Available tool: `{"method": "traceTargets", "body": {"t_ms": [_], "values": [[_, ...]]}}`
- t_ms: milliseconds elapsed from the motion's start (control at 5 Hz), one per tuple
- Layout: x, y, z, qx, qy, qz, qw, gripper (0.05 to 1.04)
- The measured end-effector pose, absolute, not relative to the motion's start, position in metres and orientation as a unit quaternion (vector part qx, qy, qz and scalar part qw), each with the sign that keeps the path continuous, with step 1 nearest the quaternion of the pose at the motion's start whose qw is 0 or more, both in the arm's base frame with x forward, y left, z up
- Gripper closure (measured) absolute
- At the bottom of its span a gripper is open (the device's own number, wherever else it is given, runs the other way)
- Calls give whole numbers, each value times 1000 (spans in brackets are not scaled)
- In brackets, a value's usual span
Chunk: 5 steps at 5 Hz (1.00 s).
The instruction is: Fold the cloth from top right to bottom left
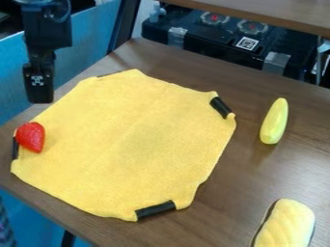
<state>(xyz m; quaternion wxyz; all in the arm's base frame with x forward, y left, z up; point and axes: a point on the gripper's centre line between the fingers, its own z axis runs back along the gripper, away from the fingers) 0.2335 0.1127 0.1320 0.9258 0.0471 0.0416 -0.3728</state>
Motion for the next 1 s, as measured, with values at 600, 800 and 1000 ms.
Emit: {"method": "traceTargets", "body": {"t_ms": [600, 800, 1000], "values": [[272, 101, 117, 48, 1, -297, 954, 84], [293, 90, 116, 47, -39, -254, 965, 84], [318, 78, 113, 35, -75, -182, 980, 84]]}}
